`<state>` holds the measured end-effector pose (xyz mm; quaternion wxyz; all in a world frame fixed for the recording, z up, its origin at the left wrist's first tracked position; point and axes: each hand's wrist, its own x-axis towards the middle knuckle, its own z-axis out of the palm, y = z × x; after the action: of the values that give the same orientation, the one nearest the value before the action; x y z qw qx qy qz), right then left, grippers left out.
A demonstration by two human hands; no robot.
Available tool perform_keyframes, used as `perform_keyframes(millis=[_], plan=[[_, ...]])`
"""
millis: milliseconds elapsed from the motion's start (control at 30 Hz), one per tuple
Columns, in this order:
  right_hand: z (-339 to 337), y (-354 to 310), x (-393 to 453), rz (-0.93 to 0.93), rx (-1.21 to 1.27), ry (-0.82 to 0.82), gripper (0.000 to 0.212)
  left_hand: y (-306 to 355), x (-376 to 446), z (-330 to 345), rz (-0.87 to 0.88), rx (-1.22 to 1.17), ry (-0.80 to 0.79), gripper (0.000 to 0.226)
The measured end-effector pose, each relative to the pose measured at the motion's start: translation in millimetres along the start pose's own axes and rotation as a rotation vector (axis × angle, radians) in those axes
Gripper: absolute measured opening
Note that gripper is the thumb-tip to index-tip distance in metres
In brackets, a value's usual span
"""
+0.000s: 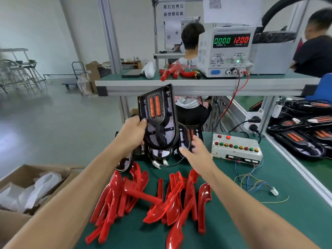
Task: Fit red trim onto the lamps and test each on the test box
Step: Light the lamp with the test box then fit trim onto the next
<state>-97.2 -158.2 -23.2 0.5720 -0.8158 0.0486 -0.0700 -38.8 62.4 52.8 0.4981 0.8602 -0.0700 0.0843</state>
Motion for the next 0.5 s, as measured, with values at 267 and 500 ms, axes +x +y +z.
perform_keyframes(millis=[267, 500], plan=[[18, -22, 11, 0.341, 0.605, -0.090, 0.028, 1, -8, 2, -0.195, -0.295, -0.087, 0.027], [15, -31, 4, 0.300, 1.019, -0.011, 0.036, -17, -33, 35, -0.496, -0.507, -0.073, 0.029]])
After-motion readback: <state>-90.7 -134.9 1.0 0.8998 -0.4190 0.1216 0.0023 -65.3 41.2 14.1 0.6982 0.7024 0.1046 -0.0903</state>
